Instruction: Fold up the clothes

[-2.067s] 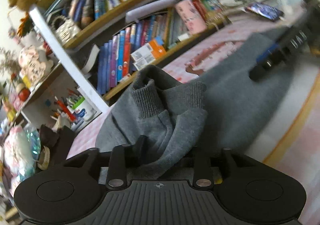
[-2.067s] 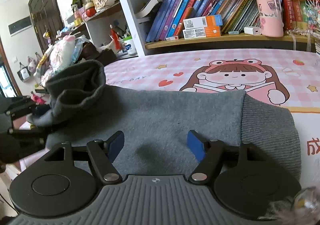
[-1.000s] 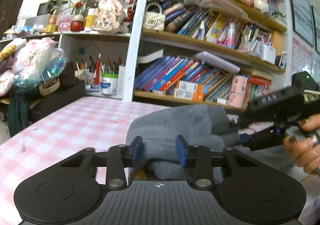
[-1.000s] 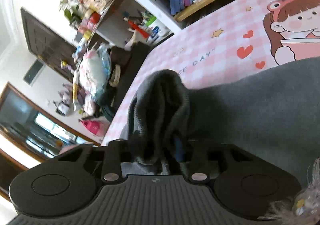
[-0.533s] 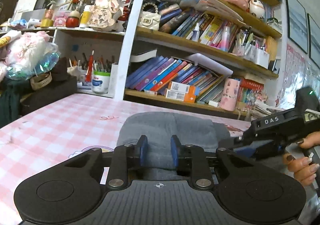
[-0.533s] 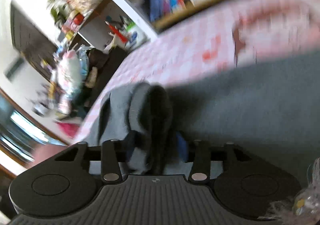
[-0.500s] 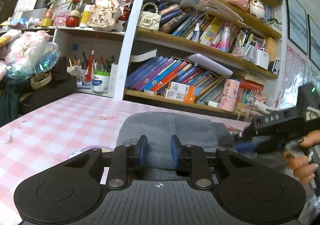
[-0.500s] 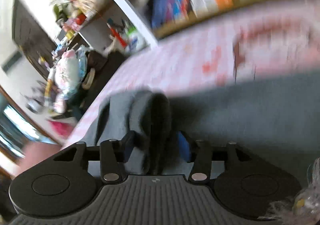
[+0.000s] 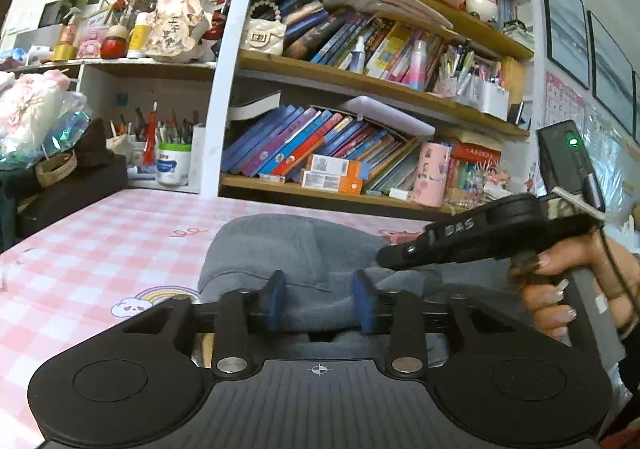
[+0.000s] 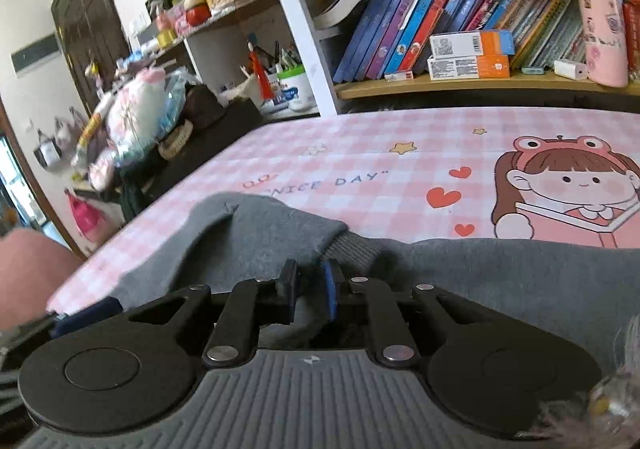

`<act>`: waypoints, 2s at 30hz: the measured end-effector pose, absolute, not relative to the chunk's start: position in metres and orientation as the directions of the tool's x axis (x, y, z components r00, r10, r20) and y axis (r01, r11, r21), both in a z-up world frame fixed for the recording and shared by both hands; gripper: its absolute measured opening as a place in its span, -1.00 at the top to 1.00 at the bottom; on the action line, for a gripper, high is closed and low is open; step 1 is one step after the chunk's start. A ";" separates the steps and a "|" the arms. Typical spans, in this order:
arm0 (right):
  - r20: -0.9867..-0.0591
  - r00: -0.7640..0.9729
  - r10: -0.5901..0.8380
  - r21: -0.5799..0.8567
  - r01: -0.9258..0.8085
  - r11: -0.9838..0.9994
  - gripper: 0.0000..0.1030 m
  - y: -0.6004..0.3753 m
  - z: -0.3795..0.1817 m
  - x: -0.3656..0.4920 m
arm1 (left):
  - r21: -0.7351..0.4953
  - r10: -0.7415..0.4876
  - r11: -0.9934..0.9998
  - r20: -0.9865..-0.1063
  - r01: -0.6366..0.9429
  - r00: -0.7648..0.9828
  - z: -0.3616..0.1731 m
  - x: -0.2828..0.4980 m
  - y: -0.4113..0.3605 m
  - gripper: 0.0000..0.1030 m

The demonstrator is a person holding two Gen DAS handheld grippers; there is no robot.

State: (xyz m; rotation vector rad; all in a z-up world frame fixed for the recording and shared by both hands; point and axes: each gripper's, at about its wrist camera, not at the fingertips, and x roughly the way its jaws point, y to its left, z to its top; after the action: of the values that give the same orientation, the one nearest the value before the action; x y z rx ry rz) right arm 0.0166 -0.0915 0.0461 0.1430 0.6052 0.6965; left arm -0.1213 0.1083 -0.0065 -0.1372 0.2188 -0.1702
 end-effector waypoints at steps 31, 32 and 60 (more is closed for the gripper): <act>-0.534 0.743 0.404 0.313 -0.270 0.911 -0.28 -0.291 0.049 -0.077 | -0.226 -0.195 0.964 -0.256 0.137 0.947 0.000 -0.160 0.043 -0.96; -0.547 0.728 0.413 0.356 -0.244 0.902 -0.28 -0.295 0.045 -0.073 | -0.216 -0.185 0.968 -0.254 0.131 0.949 0.000 -0.161 0.043 -0.96; -0.309 0.819 0.484 0.715 -0.136 0.685 0.61 -0.300 0.020 -0.028 | -0.314 -0.118 0.948 -0.217 0.045 0.969 -0.011 -0.171 0.070 -1.00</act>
State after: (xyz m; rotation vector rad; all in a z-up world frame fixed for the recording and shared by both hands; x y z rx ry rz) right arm -0.0280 -0.3004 0.0195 0.7403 0.5096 0.3646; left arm -0.1710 0.0695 -0.0110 -0.3129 0.2363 -0.0833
